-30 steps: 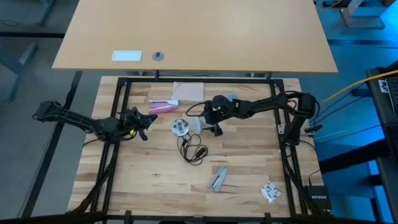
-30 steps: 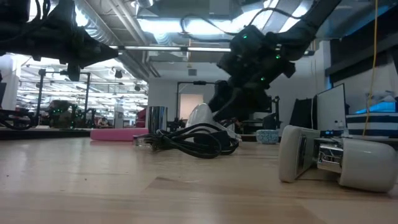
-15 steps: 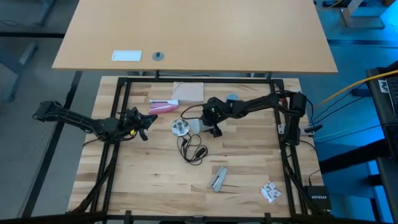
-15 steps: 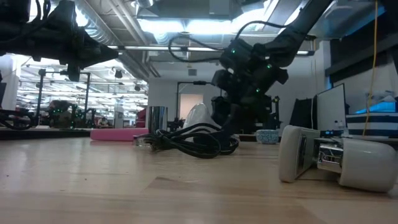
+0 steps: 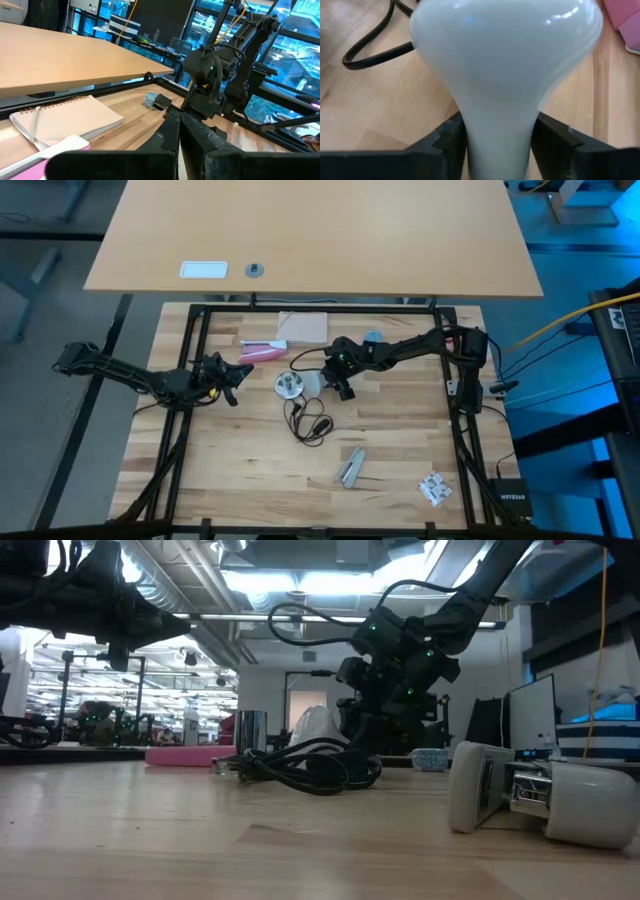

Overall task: Screw lightbulb
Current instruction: Insert light bulb into the lamp

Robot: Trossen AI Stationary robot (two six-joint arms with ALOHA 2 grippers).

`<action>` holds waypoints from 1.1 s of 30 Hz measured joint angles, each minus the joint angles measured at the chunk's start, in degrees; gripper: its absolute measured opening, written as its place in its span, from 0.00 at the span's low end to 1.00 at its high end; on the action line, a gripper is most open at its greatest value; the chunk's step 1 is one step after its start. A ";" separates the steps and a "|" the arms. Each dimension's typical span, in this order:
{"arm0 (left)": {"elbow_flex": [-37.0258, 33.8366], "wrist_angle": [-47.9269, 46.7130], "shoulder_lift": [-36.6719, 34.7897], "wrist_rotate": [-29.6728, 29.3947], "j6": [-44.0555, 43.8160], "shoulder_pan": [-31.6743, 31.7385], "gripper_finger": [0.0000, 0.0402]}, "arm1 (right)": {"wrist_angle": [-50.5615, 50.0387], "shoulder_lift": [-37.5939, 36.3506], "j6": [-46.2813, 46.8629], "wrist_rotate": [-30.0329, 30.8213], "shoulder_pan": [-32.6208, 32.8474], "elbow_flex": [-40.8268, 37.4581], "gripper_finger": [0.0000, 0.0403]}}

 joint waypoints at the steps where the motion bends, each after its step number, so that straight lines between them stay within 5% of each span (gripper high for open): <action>1: 0.00 0.00 0.00 0.00 -0.02 -0.02 0.01 | 0.22 0.00 0.00 0.01 0.00 0.00 0.42; 24: 0.00 0.00 0.00 0.00 -1.11 0.00 0.01 | 0.16 -0.13 -0.47 -1.66 0.00 0.53 0.42; 33: 0.00 0.00 0.00 0.00 -1.13 -0.01 0.01 | -12.85 -0.17 -3.54 -2.62 0.00 10.39 0.43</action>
